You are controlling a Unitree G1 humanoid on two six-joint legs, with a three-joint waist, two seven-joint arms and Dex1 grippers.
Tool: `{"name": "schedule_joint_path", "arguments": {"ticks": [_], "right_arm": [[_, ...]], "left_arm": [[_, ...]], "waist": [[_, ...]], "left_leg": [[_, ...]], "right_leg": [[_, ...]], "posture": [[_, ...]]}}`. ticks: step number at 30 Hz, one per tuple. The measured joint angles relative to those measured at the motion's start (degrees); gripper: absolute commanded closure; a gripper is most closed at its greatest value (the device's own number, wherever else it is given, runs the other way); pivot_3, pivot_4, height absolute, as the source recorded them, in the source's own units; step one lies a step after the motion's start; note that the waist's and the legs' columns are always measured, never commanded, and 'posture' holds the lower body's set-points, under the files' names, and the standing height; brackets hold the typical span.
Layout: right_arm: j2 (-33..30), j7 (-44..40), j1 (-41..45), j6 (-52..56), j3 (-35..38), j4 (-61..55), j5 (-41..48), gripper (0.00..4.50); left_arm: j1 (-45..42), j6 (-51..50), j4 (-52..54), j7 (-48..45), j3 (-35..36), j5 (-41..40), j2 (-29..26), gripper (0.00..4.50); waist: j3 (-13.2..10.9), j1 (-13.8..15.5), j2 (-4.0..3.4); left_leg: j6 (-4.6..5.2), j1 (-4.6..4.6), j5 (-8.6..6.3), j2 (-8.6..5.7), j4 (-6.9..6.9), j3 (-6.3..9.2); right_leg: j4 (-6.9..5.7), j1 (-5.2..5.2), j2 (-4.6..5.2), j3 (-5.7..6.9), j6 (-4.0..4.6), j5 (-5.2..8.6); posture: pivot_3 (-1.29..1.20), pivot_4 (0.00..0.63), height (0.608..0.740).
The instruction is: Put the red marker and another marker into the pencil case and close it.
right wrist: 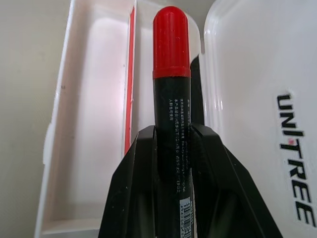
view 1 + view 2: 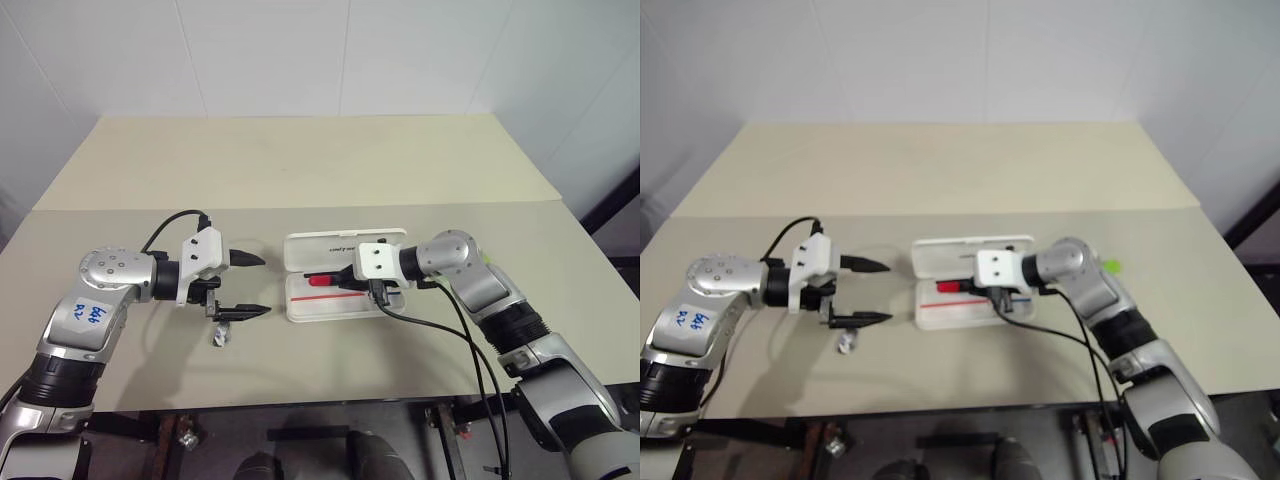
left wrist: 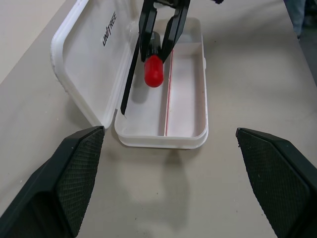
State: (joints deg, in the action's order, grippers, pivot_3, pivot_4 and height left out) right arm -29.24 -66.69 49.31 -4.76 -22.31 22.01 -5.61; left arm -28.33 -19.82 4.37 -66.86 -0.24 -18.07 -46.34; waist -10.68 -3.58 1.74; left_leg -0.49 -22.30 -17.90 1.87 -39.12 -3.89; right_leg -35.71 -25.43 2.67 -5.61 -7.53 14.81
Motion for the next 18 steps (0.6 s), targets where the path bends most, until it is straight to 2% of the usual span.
{"name": "schedule_joint_path", "arguments": {"ticks": [11,18], "right_arm": [[0.9,-1.0,1.0,2.2,0.3,-1.9,1.1,0.04],[0.1,-4.3,-1.0,13.7,2.9,-13.7,9.0,0.04]], "left_arm": [[0.0,-0.1,0.0,0.1,0.0,0.0,0.0,0.0],[-0.3,0.0,0.0,-0.3,0.0,0.0,0.2,0.0]], "waist": [[0.0,0.0,0.0],[0.0,0.2,0.0]], "left_leg": [[-0.02,0.01,0.01,0.02,0.0,0.02],[-0.02,0.0,0.01,0.02,0.0,0.04]], "right_leg": [[-0.03,0.0,0.0,0.0,0.0,0.0],[-0.04,0.0,0.01,0.02,0.0,0.0]], "posture": [[0.0,0.15,0.74],[0.0,0.15,0.74]]}}
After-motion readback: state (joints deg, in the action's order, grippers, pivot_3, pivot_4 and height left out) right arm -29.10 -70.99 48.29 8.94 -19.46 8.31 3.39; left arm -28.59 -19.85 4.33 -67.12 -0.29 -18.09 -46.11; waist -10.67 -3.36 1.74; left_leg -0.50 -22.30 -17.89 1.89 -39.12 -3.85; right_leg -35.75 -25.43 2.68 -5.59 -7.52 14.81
